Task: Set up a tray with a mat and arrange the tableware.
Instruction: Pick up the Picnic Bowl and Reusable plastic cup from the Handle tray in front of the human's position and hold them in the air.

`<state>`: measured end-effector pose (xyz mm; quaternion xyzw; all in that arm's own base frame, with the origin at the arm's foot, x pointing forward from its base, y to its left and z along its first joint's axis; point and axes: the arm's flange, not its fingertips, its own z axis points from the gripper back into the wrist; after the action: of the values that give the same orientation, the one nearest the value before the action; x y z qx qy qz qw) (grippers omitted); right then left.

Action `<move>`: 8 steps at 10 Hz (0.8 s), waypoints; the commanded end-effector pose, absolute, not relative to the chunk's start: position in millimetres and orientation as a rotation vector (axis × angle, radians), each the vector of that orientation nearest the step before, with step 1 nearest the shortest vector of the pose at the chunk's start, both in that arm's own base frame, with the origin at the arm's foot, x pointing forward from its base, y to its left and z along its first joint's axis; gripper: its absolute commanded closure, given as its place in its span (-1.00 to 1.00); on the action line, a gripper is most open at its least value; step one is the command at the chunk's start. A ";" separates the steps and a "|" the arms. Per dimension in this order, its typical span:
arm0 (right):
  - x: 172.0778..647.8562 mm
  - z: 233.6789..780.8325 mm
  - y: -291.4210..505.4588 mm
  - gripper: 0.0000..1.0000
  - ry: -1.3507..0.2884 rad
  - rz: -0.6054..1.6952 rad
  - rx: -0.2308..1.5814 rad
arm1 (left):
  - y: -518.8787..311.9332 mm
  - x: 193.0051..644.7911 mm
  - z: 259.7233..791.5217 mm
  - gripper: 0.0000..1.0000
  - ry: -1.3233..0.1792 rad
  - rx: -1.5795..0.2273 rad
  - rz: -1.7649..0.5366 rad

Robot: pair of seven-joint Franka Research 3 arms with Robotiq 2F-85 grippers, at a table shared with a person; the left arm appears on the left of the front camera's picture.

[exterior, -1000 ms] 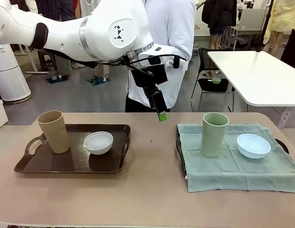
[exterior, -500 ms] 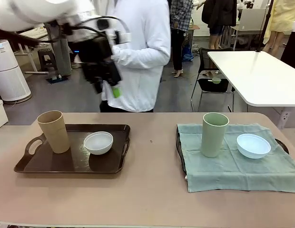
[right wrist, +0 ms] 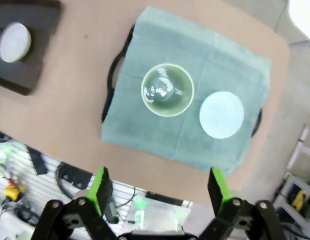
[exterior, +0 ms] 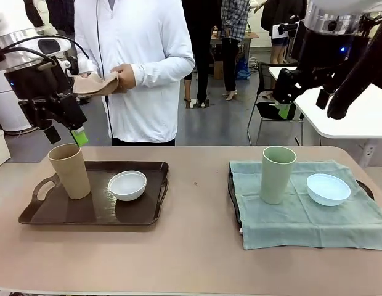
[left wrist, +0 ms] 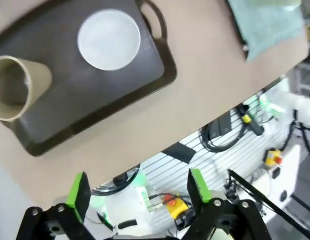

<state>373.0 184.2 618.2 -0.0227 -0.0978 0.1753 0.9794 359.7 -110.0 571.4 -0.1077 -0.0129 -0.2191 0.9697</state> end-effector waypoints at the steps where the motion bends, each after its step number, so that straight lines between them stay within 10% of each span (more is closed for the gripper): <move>1: 360.1 616.0 158.3 -1.00 -0.184 0.358 -0.074 | -133.0 380.1 572.3 -1.00 -0.009 -0.248 -0.486; 3: 368.0 618.9 158.7 -1.00 -0.019 0.428 0.180 | -112.5 366.5 567.9 -1.00 -0.122 -0.306 -0.556; 8: 369.3 607.8 -22.1 -1.00 0.017 0.148 1.304 | 18.0 383.6 537.6 -1.00 -0.263 -1.421 -0.634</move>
<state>362.3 -2.1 623.4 0.4167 -0.0444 0.1892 0.8881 373.4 -0.8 556.4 -0.4469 -0.1818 -0.3055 0.8209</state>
